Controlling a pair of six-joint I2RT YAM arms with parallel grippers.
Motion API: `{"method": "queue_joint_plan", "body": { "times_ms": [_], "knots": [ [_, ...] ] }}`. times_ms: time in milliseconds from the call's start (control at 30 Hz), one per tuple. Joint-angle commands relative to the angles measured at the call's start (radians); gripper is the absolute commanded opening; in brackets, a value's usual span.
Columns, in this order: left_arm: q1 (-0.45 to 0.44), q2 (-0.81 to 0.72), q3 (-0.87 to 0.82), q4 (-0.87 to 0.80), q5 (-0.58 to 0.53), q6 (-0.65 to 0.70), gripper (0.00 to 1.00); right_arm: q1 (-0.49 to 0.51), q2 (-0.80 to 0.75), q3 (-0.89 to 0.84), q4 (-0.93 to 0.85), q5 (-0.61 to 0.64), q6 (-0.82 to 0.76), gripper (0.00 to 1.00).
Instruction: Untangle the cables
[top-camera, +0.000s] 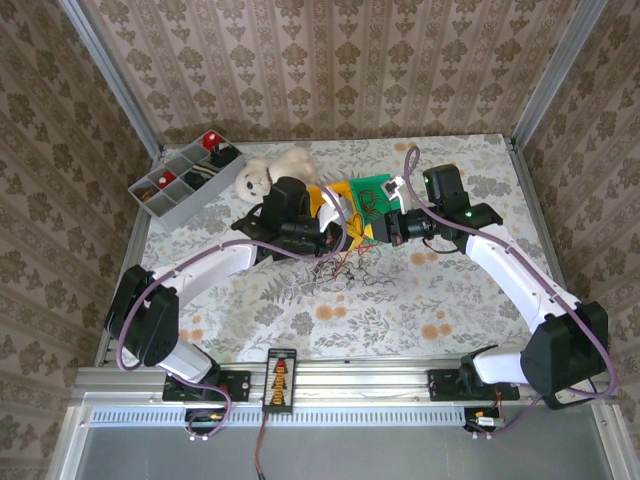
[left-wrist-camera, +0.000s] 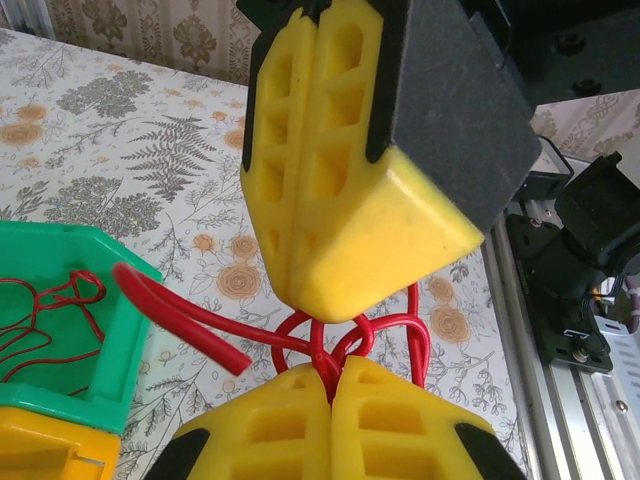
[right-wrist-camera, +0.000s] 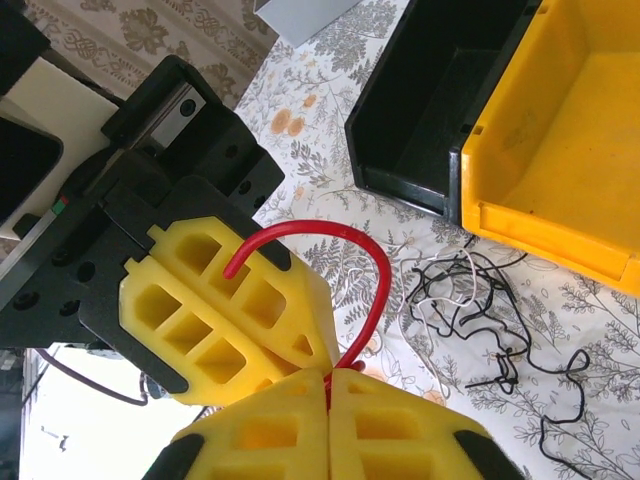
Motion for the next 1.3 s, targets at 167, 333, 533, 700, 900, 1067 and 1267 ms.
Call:
{"method": "queue_joint_plan", "body": {
  "times_ms": [167, 333, 533, 700, 900, 1067, 1267],
  "knots": [
    [-0.002, -0.051, 0.013, -0.004, -0.011, 0.06, 0.0, 0.006, 0.007, -0.028, -0.025, 0.018, -0.003, 0.16],
    [-0.001, -0.05, 0.02, -0.016, -0.026, 0.077, 0.0, 0.007, -0.008, -0.037, -0.023, -0.008, 0.001, 0.13],
    [0.002, -0.045, 0.026, -0.009, -0.032, 0.081, 0.0, 0.007, -0.012, -0.054, -0.035, -0.044, 0.003, 0.27],
    [0.004, -0.043, 0.025, -0.012, -0.033, 0.084, 0.0, 0.007, -0.031, -0.064, -0.025, -0.025, 0.004, 0.13],
    [0.001, -0.04, 0.028, -0.055, -0.038, 0.103, 0.0, -0.024, -0.051, -0.074, 0.044, 0.006, 0.054, 0.04],
    [-0.021, -0.047, 0.03, -0.128, -0.036, 0.146, 0.0, -0.112, -0.035, -0.099, 0.126, 0.138, 0.186, 0.0],
    [-0.037, -0.057, 0.041, -0.148, 0.042, 0.105, 0.0, -0.15, 0.017, -0.089, 0.128, 0.37, 0.327, 0.0]
  ]
}}
